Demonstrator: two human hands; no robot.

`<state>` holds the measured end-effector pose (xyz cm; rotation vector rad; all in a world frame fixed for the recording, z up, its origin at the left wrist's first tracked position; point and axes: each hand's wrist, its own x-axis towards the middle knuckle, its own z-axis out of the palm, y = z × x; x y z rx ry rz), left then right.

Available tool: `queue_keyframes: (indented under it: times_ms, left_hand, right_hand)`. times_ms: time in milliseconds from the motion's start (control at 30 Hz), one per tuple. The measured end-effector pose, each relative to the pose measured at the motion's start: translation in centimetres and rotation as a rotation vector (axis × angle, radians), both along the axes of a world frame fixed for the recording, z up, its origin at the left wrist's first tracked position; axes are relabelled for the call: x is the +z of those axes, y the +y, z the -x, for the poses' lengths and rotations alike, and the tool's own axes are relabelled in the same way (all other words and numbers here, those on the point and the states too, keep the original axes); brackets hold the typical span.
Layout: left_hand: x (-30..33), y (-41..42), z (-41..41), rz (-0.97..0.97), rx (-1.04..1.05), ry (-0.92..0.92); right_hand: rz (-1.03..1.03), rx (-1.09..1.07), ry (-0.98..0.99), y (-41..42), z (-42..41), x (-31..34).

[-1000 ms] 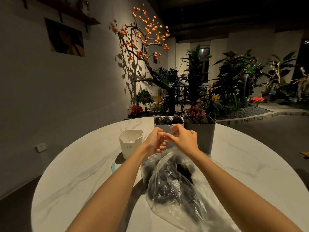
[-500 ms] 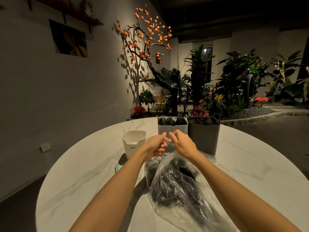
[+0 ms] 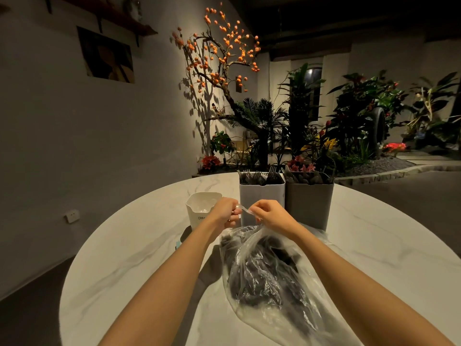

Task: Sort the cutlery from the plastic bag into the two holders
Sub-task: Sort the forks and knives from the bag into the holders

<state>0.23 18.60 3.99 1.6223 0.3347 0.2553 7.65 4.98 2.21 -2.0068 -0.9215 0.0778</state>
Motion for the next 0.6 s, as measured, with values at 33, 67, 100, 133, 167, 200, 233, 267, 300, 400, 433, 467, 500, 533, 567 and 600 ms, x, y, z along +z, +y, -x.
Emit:
queue_keyframes:
  times_ms: [33,67,100,133,167,200,233,267,300,400,433,467,500,533,567,600]
  left_hand:
    - [-0.1,0.1,0.0,-0.01,0.001,0.007]
    - [-0.2,0.2,0.1,-0.021,-0.005,0.013]
    - [-0.3,0.3,0.2,-0.035,-0.012,0.02]
    - [-0.4,0.4,0.2,-0.054,-0.019,0.024]
    - [-0.4,0.5,0.3,-0.085,-0.023,0.027]
    - [-0.5,0.8,0.4,-0.115,-0.018,0.025]
    - [-0.5,0.9,0.4,-0.133,-0.01,0.014]
    - [-0.4,1.1,0.5,-0.137,0.001,-0.002]
    - [-0.3,1.4,0.5,-0.139,0.022,-0.021]
    - [0.2,2.7,0.9,-0.148,0.119,-0.075]
    - [0.3,3.1,1.0,-0.164,0.162,-0.086]
    - [0.2,3.6,0.9,-0.187,0.21,-0.092]
    - [0.2,4.1,0.9,-0.21,0.262,-0.094]
    - [0.1,4.6,0.8,-0.228,0.316,-0.097]
    - [0.0,5.0,0.8,-0.24,0.367,-0.104]
    - [0.0,5.4,0.9,-0.259,0.414,-0.114]
  right_hand:
    - [0.0,0.011,0.003,0.0,0.0,-0.1]
    - [-0.007,0.013,0.003,0.1,0.0,-0.1]
    - [-0.022,0.009,0.002,0.2,-0.1,-0.2]
    - [-0.035,0.002,-0.002,0.4,-0.2,-0.2]
    - [-0.044,-0.004,-0.011,0.6,-0.3,-0.2]
    - [-0.049,-0.007,-0.019,1.1,-0.4,-0.2]
    - [-0.057,-0.013,-0.026,1.3,-0.4,-0.1]
    - [-0.069,-0.014,-0.027,1.6,-0.3,-0.1]
    - [-0.083,-0.006,-0.016,1.9,-0.2,0.0]
    - [-0.105,0.055,0.046,2.8,0.4,0.3]
    - [-0.109,0.068,0.061,3.2,0.5,0.2]
    - [-0.119,0.073,0.078,3.6,0.5,0.2]
    - [-0.131,0.069,0.093,4.0,0.4,0.1]
    - [-0.134,0.055,0.095,4.2,0.2,0.0]
    - [-0.129,0.037,0.087,4.5,0.0,-0.1]
    - [-0.121,0.019,0.076,4.7,-0.2,-0.1]
